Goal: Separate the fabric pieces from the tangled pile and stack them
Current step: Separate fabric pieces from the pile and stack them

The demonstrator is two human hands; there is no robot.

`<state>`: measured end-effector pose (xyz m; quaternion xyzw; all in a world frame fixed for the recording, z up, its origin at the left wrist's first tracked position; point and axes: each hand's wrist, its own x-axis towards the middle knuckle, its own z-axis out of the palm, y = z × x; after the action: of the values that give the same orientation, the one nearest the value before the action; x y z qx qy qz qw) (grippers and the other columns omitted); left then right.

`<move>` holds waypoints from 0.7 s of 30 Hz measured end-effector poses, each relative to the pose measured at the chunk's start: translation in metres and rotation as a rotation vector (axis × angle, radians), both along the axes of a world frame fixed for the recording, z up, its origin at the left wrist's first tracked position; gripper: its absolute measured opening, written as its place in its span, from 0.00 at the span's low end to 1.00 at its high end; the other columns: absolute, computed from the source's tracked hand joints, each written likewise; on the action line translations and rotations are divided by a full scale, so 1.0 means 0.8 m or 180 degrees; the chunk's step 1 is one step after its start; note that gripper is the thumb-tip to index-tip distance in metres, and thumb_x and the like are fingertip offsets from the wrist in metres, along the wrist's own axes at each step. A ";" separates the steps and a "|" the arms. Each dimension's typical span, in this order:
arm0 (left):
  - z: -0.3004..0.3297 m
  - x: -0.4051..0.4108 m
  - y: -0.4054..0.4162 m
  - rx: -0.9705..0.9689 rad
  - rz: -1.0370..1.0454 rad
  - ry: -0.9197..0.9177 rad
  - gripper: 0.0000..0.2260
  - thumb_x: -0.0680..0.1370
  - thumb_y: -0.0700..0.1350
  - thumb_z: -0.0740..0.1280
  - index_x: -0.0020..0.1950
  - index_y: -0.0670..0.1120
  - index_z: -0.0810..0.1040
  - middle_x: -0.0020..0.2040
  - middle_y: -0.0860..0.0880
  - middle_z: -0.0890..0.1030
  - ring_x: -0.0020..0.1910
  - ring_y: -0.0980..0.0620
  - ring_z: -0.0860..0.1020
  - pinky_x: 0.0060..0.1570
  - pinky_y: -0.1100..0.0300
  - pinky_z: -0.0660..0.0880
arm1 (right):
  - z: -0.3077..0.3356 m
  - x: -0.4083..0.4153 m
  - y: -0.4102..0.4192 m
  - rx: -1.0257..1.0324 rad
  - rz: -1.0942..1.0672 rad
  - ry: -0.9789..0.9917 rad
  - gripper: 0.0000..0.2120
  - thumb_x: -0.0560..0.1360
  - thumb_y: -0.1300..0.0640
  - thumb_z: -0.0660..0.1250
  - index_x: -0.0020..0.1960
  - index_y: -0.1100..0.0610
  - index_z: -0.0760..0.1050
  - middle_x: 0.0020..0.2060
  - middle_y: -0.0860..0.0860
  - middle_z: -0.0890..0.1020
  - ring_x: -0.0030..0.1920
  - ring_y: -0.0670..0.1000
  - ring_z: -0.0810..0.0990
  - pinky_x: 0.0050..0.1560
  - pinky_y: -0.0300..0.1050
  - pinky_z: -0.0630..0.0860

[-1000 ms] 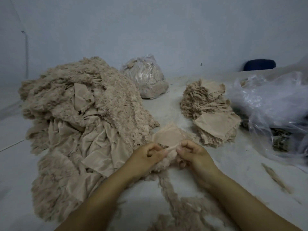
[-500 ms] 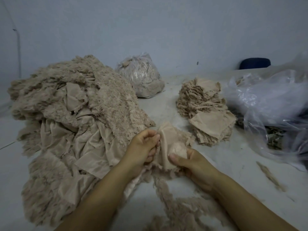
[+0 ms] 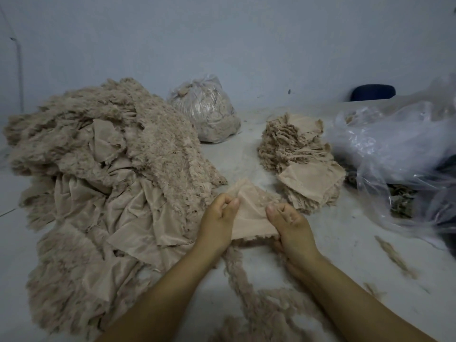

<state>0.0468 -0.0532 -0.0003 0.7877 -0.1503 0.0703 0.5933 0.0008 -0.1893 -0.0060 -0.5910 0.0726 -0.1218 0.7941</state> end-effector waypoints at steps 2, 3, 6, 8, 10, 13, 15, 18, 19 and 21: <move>-0.003 0.001 0.001 -0.0120 -0.0011 0.0162 0.12 0.80 0.45 0.61 0.37 0.46 0.72 0.32 0.51 0.71 0.31 0.55 0.68 0.33 0.60 0.65 | 0.001 0.002 -0.001 0.0073 -0.0287 -0.0039 0.10 0.78 0.59 0.64 0.38 0.56 0.73 0.25 0.46 0.76 0.26 0.43 0.74 0.25 0.36 0.70; -0.005 0.002 0.003 -0.0293 -0.0004 0.0327 0.12 0.80 0.45 0.62 0.38 0.45 0.74 0.30 0.51 0.72 0.30 0.55 0.68 0.31 0.61 0.65 | 0.003 0.003 -0.005 0.0105 -0.0441 -0.0037 0.10 0.79 0.59 0.64 0.38 0.55 0.72 0.25 0.45 0.76 0.27 0.43 0.74 0.27 0.36 0.71; -0.005 0.008 0.018 -0.0872 -0.0026 0.0858 0.12 0.80 0.47 0.61 0.39 0.45 0.73 0.23 0.52 0.65 0.19 0.56 0.61 0.20 0.67 0.58 | 0.011 0.003 -0.025 0.0122 -0.0566 0.0123 0.11 0.79 0.56 0.64 0.38 0.53 0.72 0.27 0.46 0.76 0.27 0.43 0.74 0.25 0.35 0.69; -0.001 0.007 0.021 -0.0880 -0.0131 0.1035 0.14 0.79 0.54 0.61 0.41 0.45 0.74 0.24 0.52 0.68 0.20 0.57 0.64 0.19 0.66 0.62 | 0.014 -0.001 -0.025 0.0201 -0.0290 0.0120 0.09 0.78 0.55 0.65 0.39 0.54 0.73 0.26 0.47 0.76 0.24 0.43 0.73 0.23 0.34 0.68; 0.003 0.000 0.015 -0.0901 -0.0487 0.1468 0.21 0.73 0.61 0.63 0.49 0.44 0.77 0.34 0.48 0.78 0.31 0.53 0.77 0.30 0.61 0.75 | 0.013 -0.006 -0.013 0.0156 -0.0015 -0.0096 0.08 0.75 0.52 0.66 0.41 0.56 0.74 0.23 0.47 0.75 0.21 0.42 0.70 0.20 0.33 0.66; 0.007 -0.010 0.005 -0.1184 -0.1290 0.2143 0.22 0.71 0.57 0.68 0.55 0.42 0.82 0.49 0.42 0.84 0.48 0.45 0.82 0.49 0.53 0.79 | 0.012 -0.009 -0.002 0.0097 0.0292 -0.0474 0.10 0.74 0.50 0.64 0.41 0.57 0.75 0.20 0.49 0.70 0.17 0.44 0.62 0.19 0.34 0.58; 0.014 -0.011 0.002 -0.1812 -0.1415 0.2433 0.18 0.70 0.47 0.70 0.55 0.37 0.81 0.52 0.37 0.82 0.51 0.42 0.82 0.54 0.50 0.79 | 0.012 -0.010 -0.004 0.0170 0.0447 -0.0521 0.10 0.75 0.51 0.63 0.40 0.56 0.76 0.20 0.49 0.69 0.17 0.44 0.60 0.18 0.34 0.56; 0.019 0.006 -0.002 -0.2447 -0.0944 0.2394 0.17 0.71 0.38 0.69 0.58 0.34 0.77 0.53 0.35 0.81 0.48 0.42 0.81 0.48 0.53 0.80 | 0.009 -0.009 -0.009 0.0194 0.0294 -0.0228 0.09 0.76 0.53 0.64 0.40 0.56 0.77 0.21 0.49 0.69 0.17 0.44 0.62 0.17 0.33 0.58; 0.022 0.011 -0.002 -0.2412 -0.0849 0.2252 0.13 0.73 0.37 0.67 0.57 0.36 0.77 0.50 0.37 0.81 0.45 0.44 0.81 0.44 0.55 0.81 | 0.007 -0.008 -0.009 0.0160 0.0192 -0.0121 0.09 0.77 0.54 0.65 0.41 0.57 0.77 0.22 0.49 0.70 0.18 0.43 0.63 0.17 0.33 0.59; 0.028 0.023 -0.003 -0.1860 -0.0671 0.1731 0.07 0.75 0.36 0.67 0.53 0.41 0.77 0.46 0.41 0.81 0.39 0.50 0.80 0.38 0.61 0.79 | 0.003 -0.004 -0.010 -0.0063 -0.0023 0.0020 0.09 0.78 0.57 0.65 0.40 0.58 0.77 0.23 0.49 0.71 0.19 0.43 0.64 0.18 0.33 0.61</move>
<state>0.0652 -0.0556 0.0224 0.5562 -0.0417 -0.1619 0.8141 -0.0025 -0.1972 -0.0038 -0.5990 0.0761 -0.1235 0.7875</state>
